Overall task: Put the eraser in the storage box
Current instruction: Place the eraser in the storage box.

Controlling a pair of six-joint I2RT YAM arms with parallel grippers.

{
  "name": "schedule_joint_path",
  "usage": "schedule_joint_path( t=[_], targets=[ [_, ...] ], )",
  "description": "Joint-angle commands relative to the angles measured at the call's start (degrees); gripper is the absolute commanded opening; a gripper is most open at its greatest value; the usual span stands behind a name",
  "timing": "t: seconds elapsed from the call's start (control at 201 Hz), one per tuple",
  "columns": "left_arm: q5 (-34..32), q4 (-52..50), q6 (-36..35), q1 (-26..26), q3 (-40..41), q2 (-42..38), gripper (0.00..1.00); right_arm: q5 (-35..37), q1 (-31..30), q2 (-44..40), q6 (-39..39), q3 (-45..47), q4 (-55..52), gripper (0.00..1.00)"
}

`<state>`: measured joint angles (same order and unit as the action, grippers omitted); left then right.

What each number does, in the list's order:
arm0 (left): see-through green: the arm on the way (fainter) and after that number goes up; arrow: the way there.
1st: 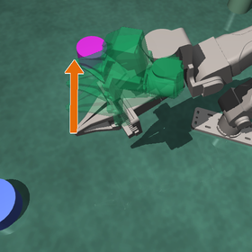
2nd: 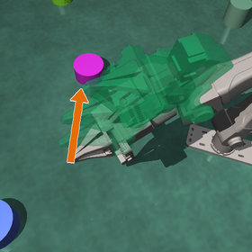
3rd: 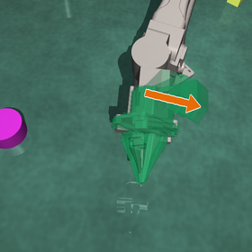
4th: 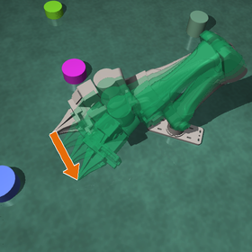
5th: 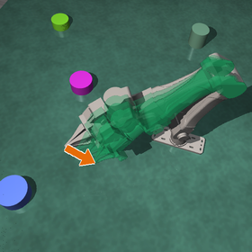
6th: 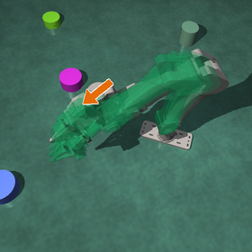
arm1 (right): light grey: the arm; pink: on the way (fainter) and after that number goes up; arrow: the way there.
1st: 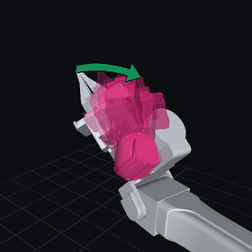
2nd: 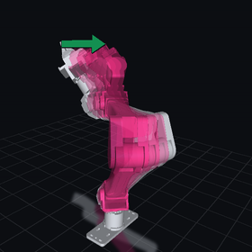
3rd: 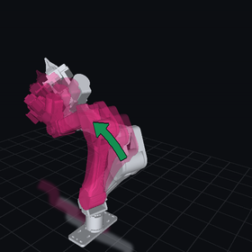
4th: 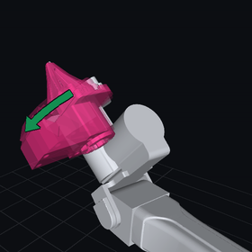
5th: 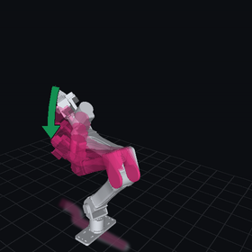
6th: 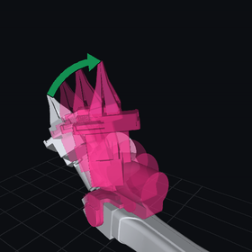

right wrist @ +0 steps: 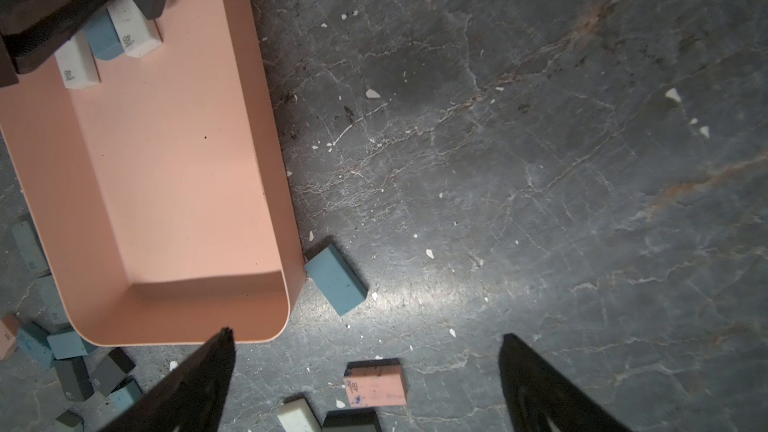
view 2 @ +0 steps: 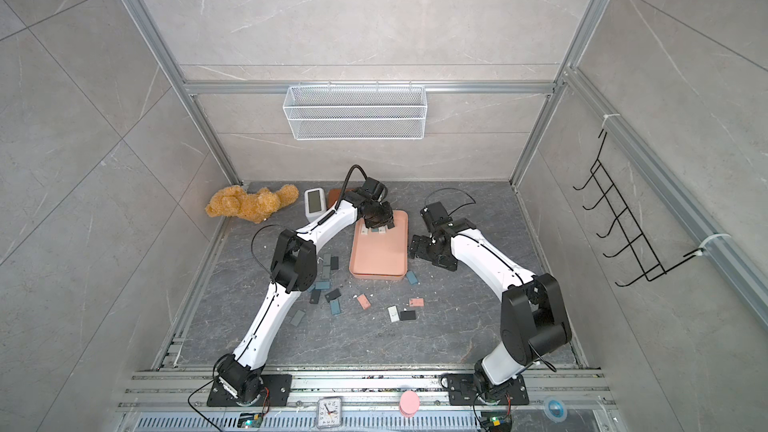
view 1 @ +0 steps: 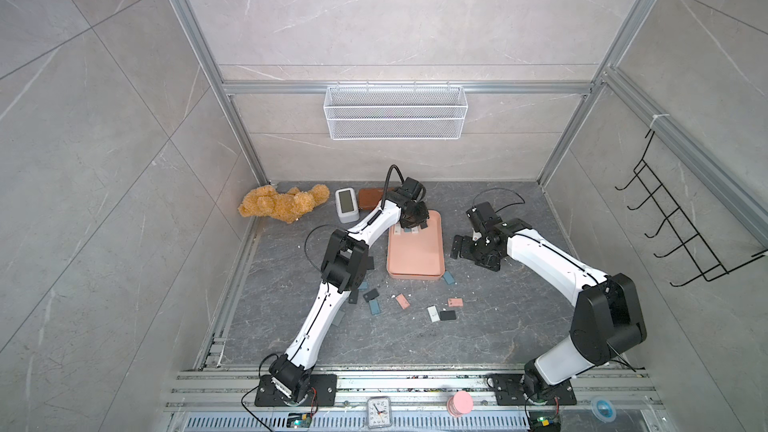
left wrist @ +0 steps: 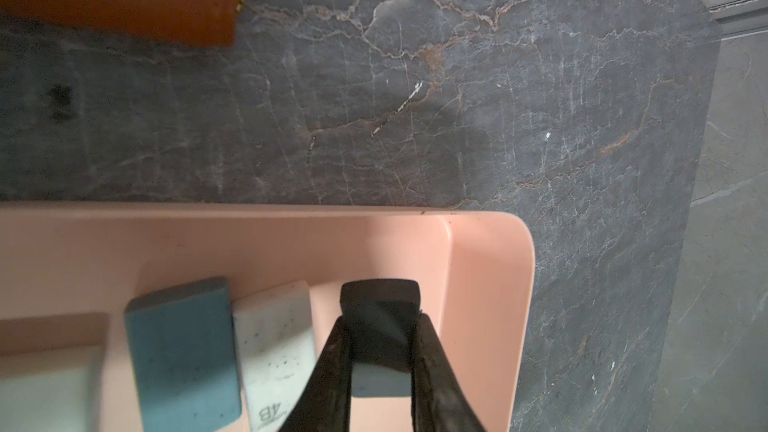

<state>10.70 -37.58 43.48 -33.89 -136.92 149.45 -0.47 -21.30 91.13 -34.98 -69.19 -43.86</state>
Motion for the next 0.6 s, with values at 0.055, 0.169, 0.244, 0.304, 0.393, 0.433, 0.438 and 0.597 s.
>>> schedule_joint_path(
  t=[0.055, 0.169, 0.244, 0.304, 0.393, 0.433, 0.438, 0.597],
  targets=[
    [0.05, -1.52, -0.77, -0.15, -1.66, 0.91, 0.17, -0.06, 0.16, -0.53, -0.09, 0.28, -1.16, 1.00],
    [-0.14, -1.71, -1.03, -0.15, -1.01, 0.53, 0.18, -0.23, 0.33, -0.35, 0.00, 0.37, -1.15, 1.00],
    [0.02, -1.95, -1.02, -0.12, -0.89, 0.66, 0.19, -0.32, 0.29, -0.44, 0.07, 0.46, -1.06, 1.00],
    [0.05, -1.90, -0.94, -0.12, -0.63, 0.55, 0.20, -0.32, 0.30, -0.58, 0.09, 0.41, -1.06, 1.00],
    [0.19, -2.03, -0.90, -0.25, -0.46, 0.53, 0.21, -0.32, 0.30, -0.57, 0.13, 0.42, -1.15, 1.00],
    [0.22, -2.13, -0.91, -0.21, -0.47, 0.54, 0.21, -0.32, 0.28, -0.69, 0.03, 0.46, -1.09, 1.00],
    [0.21, -2.14, -0.93, -0.21, -0.46, 0.52, 0.21, -0.32, 0.29, -0.65, 0.06, 0.50, -1.07, 1.00],
    [0.16, -2.82, -1.11, -0.21, -0.39, 0.47, 0.24, -0.32, 0.29, -0.87, 0.09, 1.01, -0.88, 1.00]
  ],
)
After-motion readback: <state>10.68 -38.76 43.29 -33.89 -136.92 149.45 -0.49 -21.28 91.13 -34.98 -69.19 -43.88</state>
